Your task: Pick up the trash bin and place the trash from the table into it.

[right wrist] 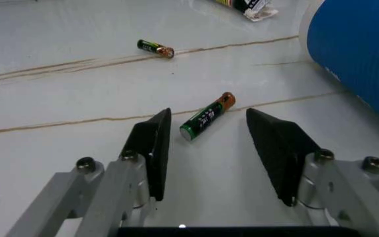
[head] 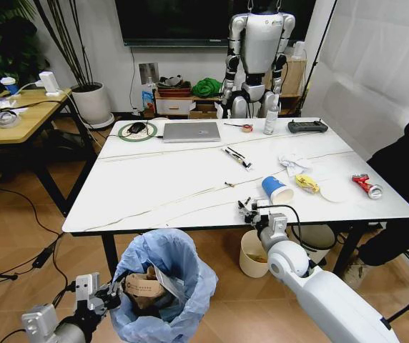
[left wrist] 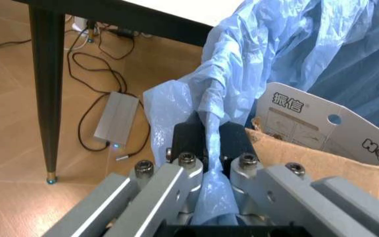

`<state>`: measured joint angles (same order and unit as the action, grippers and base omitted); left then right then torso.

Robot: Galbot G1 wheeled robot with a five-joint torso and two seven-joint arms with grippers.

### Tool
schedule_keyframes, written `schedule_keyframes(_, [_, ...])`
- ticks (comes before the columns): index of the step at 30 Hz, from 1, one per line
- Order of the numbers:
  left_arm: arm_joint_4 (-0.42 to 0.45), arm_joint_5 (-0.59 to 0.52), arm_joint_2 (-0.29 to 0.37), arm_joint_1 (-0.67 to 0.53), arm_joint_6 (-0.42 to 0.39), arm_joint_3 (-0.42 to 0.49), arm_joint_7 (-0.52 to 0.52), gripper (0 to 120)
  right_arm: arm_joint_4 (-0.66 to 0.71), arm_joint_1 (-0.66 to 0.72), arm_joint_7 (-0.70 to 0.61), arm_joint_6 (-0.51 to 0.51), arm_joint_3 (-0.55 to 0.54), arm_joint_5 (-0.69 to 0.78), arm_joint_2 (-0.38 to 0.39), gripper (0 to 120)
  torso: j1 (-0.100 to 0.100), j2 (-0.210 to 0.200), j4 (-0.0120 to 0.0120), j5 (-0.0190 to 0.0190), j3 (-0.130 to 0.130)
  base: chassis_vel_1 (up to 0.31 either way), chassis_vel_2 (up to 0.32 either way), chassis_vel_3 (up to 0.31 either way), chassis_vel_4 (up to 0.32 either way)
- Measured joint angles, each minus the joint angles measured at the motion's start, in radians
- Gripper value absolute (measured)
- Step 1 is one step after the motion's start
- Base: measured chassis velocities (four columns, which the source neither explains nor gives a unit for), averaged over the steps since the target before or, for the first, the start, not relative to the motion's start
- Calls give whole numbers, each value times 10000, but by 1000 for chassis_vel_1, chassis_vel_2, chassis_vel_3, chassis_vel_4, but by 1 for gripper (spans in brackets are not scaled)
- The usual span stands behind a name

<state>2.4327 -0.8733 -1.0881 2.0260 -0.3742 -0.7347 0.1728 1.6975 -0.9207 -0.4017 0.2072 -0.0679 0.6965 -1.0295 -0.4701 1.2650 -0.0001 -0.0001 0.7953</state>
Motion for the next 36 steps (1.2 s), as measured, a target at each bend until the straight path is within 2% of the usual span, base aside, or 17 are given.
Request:
schedule_keyframes(2, [-1, 1, -2, 0, 2, 0, 0, 0, 13, -27, 23, -15, 9, -4, 23, 39, 0, 0, 0, 0, 0, 0, 0, 0, 0])
schedule_keyframes(6, [12, 9, -9, 2, 4, 6, 0, 0, 98, -113, 66, -35, 29, -6, 105, 19, 0, 0, 0, 1, 0, 0, 0, 0, 0])
schedule_keyframes(8, [13, 10, -10, 2, 5, 6, 0, 0, 108, -120, 69, -35, 29, -6, 116, 16, 0, 0, 0, 0, 0, 0, 0, 0, 0])
schedule_keyframes(10, [24, 11, -3, 0, 7, 7, 0, 0, 118, -129, 83, -37, 30, 11, 133, 7, 0, 0, 0, 0, 0, 0, 0, 0, 0])
schedule_keyframes(13, [29, 6, 21, -16, 9, 10, 0, 0, 120, -130, 95, -41, 30, 39, 141, 0, 0, 0, 1, 1, 0, 0, 0, 0, 0])
schedule_keyframes(21, [29, -26, 91, -71, 11, 117, 7, 0, 132, -90, 344, -269, 28, 155, 166, 0, 0, -1, 1, 5, 1, 0, 0, 0, 0])
schedule_keyframes(24, [-20, -27, 106, -118, 12, 197, 10, 0, 531, -23, 698, -575, 109, 727, 309, 0, -2, -2, 2, 2, 1, 0, 0, 0, 0])
schedule_keyframes(27, [-48, -93, 157, -174, 13, 261, 17, 0, 1414, -13, 2074, -1419, 253, 1739, 781, 0, -2, -2, 3, 2, 0, 0, 0, 0, 0])
schedule_keyframes(28, [-48, -93, 157, -174, 13, 261, 17, 0, 1414, -13, 2074, -1419, 253, 1739, 781, 0, -2, -2, 3, 2, 0, 0, 0, 0, 0])
schedule_keyframes(30, [-48, -146, 200, -196, 13, 266, 20, 0, 1835, -98, 3140, -1858, 307, 2278, 1114, 0, -2, -2, 2, 0, 0, 0, 0, 0, 0])
schedule_keyframes(33, [-33, -267, 294, -282, 13, 271, 43, 0, 2271, -230, 5646, -2702, 281, 2838, 1728, 0, -1, -2, 0, 1, 0, 0, 0, 0, 0])
schedule_keyframes(35, [-12, -322, 339, -322, 13, 287, 71, 0, 2514, -250, 6633, -3026, 84, 2902, 1989, 0, -1, -2, -1, 2, 0, 0, 0, 0, 0])
schedule_keyframes(36, [-12, -322, 339, -322, 13, 287, 71, 0, 2514, -250, 6633, -3026, 84, 2902, 1989, 0, -1, -2, -1, 2, 0, 0, 0, 0, 0])
